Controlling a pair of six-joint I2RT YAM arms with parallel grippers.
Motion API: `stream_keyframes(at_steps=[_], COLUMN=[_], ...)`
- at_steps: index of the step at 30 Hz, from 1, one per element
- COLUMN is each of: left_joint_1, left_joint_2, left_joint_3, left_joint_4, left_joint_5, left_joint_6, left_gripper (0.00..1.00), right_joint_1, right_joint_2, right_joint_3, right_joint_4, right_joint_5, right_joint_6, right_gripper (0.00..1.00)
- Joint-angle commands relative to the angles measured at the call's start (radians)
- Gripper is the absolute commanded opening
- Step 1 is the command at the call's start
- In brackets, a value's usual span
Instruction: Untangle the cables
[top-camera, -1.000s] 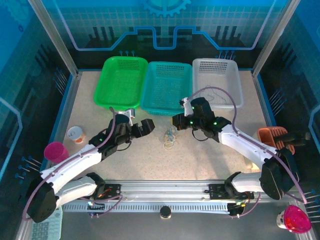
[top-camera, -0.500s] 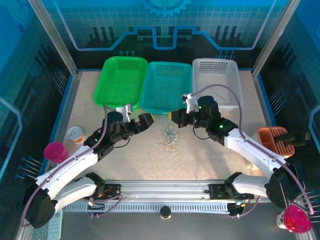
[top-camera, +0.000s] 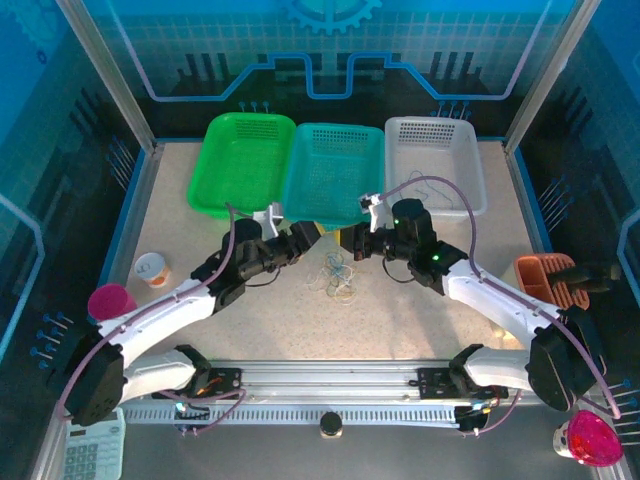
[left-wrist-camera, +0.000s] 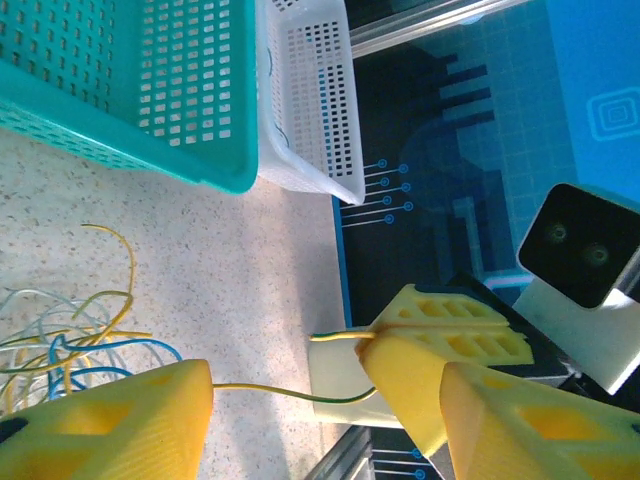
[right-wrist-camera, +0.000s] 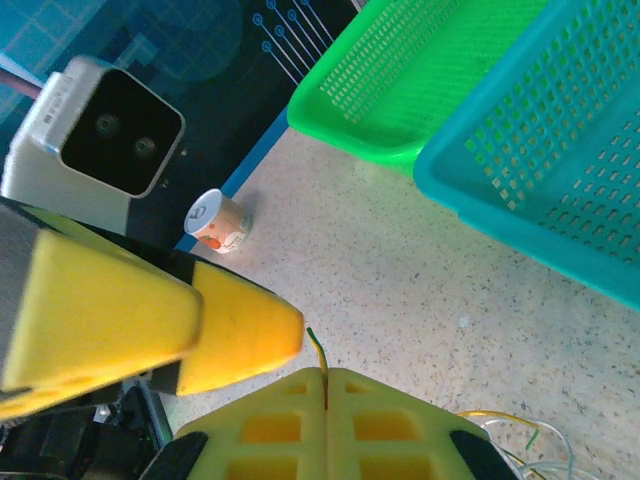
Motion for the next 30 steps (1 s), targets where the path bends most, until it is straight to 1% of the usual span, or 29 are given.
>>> stream_keyframes(at_steps=[1, 5, 9, 16, 20, 26, 30], left_joint_1=[-0.014, -0.017, -0.017, -0.022, -0.022, -0.024, -0.031], left_joint_2=[0.021, 0.036, 0.056, 0.068, 0.062, 0.086, 0.115], left_joint_3=[0.024, 0.002, 0.005, -0.012, -0.037, -0.030, -0.020], left_joint_4=[0.102, 0.170, 0.200, 0.205, 0.198, 0.217, 0.245], left_joint_5=[-0.017, -0.040, -0.043, -0.055, -0.079, -0.068, -0.061], left_joint_6=[-0.037, -0.071, -0.079, -0.084, -0.086, -0.092, -0.103], left_gripper=[0.56, 0.47, 0.44, 0.45, 0.50, 0.50, 0.48], right_joint_1=[0.009, 0.010, 0.009, 0.010, 0.007, 0.005, 0.005], right_joint_2=[-0.008, -0.004, -0.003, -0.007, -0.017, -0.016, -0.011], right_joint_3=[-0.022, -0.026, -0.028, -0.034, -0.039, -0.042, -0.043], right_joint_4=[0.047, 0.052, 0.059, 0.061, 0.061, 0.068, 0.075], right_joint_5=[-0.013, -0.020, -0.020, -0.015, -0.009, -0.013, -0.020], right_joint_6=[0.007, 0.008, 0.011, 0.013, 0.013, 0.017, 0.021], right_gripper=[0.00, 0.00, 0.00, 0.00, 0.00, 0.00, 0.00])
